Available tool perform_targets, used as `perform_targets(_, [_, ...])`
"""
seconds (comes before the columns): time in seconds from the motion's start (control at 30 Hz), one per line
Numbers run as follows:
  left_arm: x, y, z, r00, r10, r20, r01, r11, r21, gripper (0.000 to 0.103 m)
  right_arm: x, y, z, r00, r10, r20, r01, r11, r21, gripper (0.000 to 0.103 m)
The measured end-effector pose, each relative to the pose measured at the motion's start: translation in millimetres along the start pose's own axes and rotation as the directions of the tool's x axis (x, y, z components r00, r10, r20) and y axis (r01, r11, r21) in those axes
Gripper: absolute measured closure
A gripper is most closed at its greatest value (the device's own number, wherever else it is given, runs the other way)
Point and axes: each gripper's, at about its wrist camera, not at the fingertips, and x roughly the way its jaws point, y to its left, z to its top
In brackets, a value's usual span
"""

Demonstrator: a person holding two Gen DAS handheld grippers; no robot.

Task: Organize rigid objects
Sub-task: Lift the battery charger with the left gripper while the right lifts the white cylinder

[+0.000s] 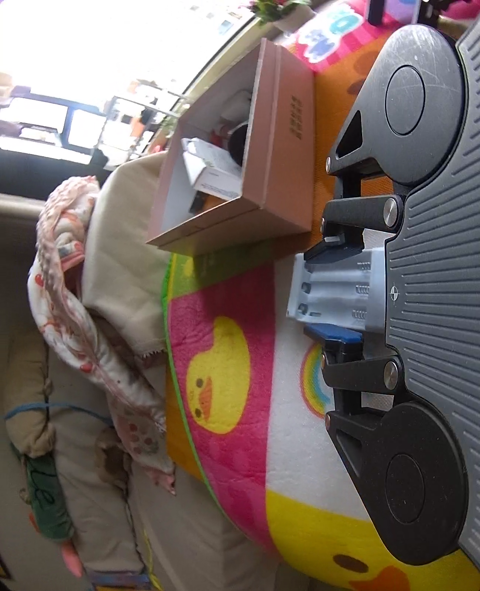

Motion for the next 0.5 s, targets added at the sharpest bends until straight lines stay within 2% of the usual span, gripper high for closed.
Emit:
perform_targets(0.1, [0.4,-11.4,-3.8,1.000,0.024,0.006,-0.025,0.996,0.088,0.064,0.3,0.5,-0.2,1.000,0.000,0.000,0.000,1.000,-0.001,0.011])
perform_targets(0.23, [0.4,-20.9,-5.6,1.000,-0.015,-0.002,0.015,0.992,0.128,0.063,0.3,0.8,-0.2,1.000,-0.001,-0.001,0.001,1.000,-0.002,0.011])
perform_targets(0.37, [1.1,-22.7,-3.6,0.998,-0.057,-0.010,0.058,0.991,0.120,0.063,0.0,1.1,-0.3,1.000,-0.002,-0.001,0.002,1.000,-0.002,0.011])
perform_targets(0.5, [-14.6,-26.1,-4.0,0.995,-0.075,0.060,0.067,0.990,0.123,0.064,0.2,1.0,-0.3,1.000,-0.002,-0.001,0.002,1.000,-0.003,0.011])
